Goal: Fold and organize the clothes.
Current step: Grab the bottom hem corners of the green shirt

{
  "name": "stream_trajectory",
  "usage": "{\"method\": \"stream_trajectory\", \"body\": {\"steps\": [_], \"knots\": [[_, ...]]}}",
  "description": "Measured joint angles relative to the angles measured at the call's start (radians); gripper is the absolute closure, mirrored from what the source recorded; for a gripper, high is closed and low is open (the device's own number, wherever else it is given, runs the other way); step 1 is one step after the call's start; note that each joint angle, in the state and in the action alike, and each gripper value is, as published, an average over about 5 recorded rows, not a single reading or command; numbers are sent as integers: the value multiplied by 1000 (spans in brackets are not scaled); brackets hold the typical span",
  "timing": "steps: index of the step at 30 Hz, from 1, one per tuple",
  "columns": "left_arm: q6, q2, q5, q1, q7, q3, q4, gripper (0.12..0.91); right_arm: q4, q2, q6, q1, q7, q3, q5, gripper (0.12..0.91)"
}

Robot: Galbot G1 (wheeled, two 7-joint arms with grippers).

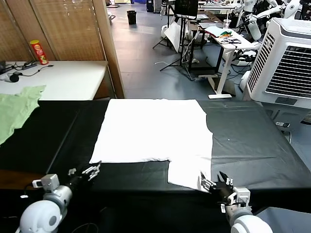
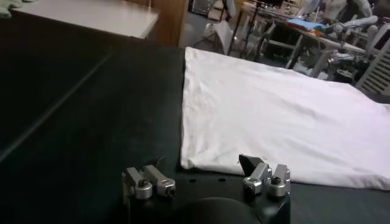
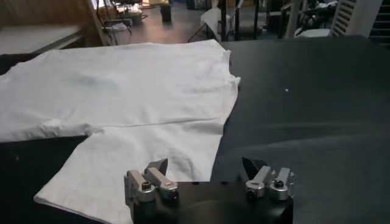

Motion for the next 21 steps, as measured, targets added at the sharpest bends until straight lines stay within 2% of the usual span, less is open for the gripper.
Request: {"method": "stream_trajectory", "body": {"steps": [3,5,9,12,16,19,21], "knots": [[-4,-4,5,-4,0,6,8,232,-4,3,-1,-1,3,-4,-9,233],[-8,-8,9,-10,1,12,16,232,-6,7,-2,-4,5,-9,-18,269],[-18,-15,11,-21,2,20,30,260,-9,12,-3,-10,9,-17,-26,435],[-25,-19,12,-25,6,25,38,376,-12,13,-4,-11,12,-19,-27,597],[-30,-22,16,-29,13,32,46,606,-14,14,-4,-11,17,-18,-27,816],[-33,-27,22,-31,17,37,49,773,-8,17,-5,-16,21,-16,-29,897],[-36,-30,27,-30,19,39,47,854,1,19,-8,-25,26,-11,-32,904]]}}
